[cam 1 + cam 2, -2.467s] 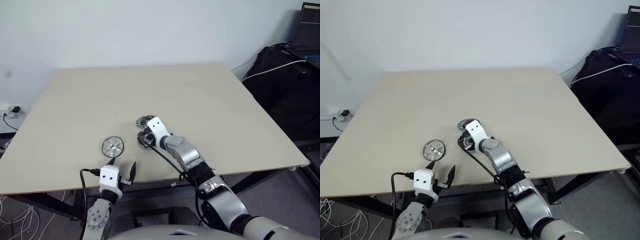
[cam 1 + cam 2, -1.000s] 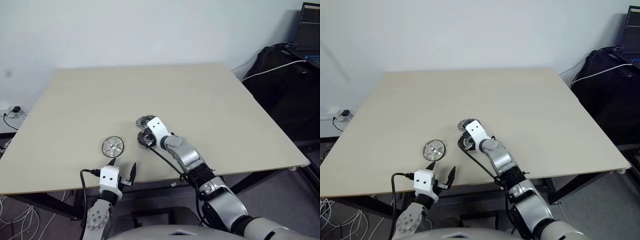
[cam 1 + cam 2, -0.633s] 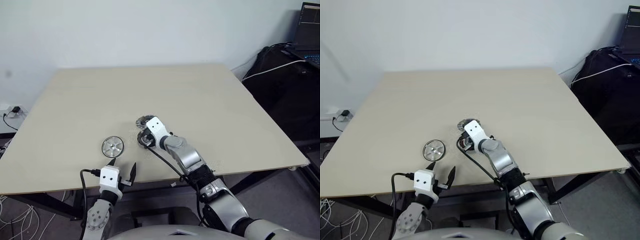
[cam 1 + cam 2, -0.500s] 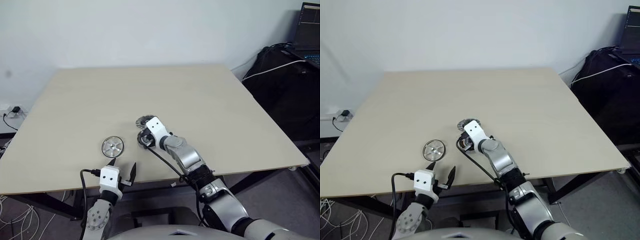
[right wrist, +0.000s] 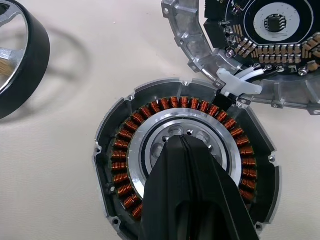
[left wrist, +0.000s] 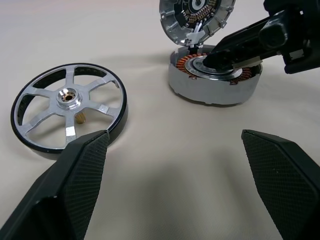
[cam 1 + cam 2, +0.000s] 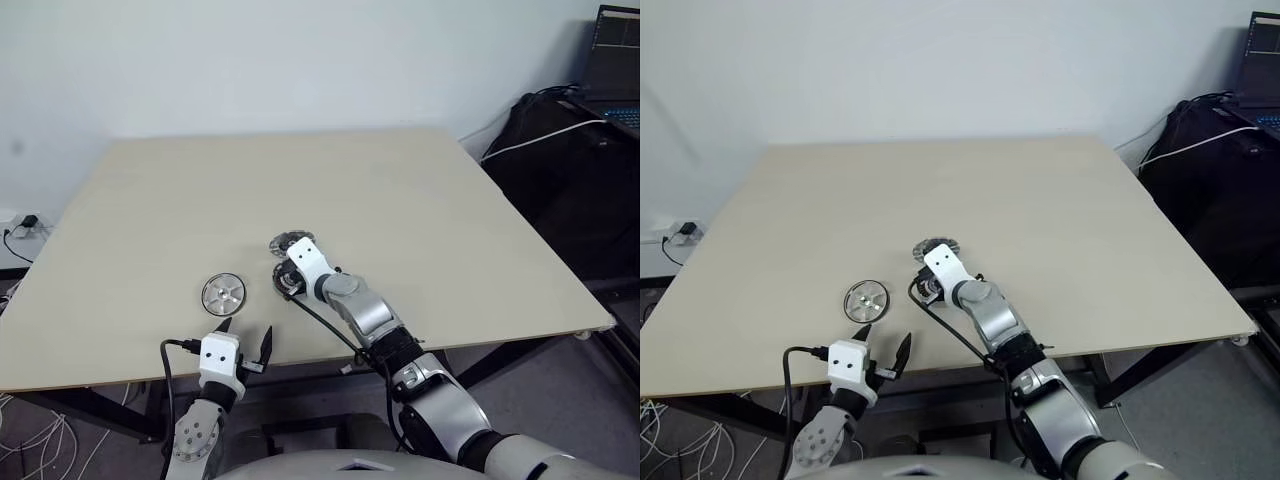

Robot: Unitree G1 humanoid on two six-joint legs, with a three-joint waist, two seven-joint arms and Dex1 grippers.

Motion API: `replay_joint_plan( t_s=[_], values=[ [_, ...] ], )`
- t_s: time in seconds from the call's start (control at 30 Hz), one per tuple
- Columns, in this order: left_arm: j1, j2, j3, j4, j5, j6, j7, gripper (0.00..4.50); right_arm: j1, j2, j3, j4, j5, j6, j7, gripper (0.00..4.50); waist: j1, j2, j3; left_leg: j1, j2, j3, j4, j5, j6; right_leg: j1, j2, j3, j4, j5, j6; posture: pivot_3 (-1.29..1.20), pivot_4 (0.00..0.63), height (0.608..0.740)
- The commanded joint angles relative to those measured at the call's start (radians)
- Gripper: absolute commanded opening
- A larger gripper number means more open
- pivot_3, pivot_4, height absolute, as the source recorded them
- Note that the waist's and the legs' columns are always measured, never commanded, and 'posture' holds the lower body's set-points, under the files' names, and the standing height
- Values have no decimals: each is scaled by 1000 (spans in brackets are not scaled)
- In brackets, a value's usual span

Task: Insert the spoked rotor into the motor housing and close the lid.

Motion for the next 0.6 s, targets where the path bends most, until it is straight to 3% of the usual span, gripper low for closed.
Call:
replay_joint_plan(
  t_s=[0.03, 0.6],
  values=[
    [-5, -3, -1, -44, -9, -5, 0, 4500, -14, 22, 9, -25, 7, -12, 14, 12, -1, 0, 0, 0, 0, 0, 0, 0, 0, 0, 0, 0, 0, 0, 0, 0, 0, 740],
    [-14, 9, 0, -35, -10, -6, -14, 4500, 96, -49, -36, -300, 51, 40, 29, 12, 8, 0, 0, -2, -1, -1, 0, 0, 0, -1, 0, 0, -1, 0, 0, 0, 0, 740]
  ],
)
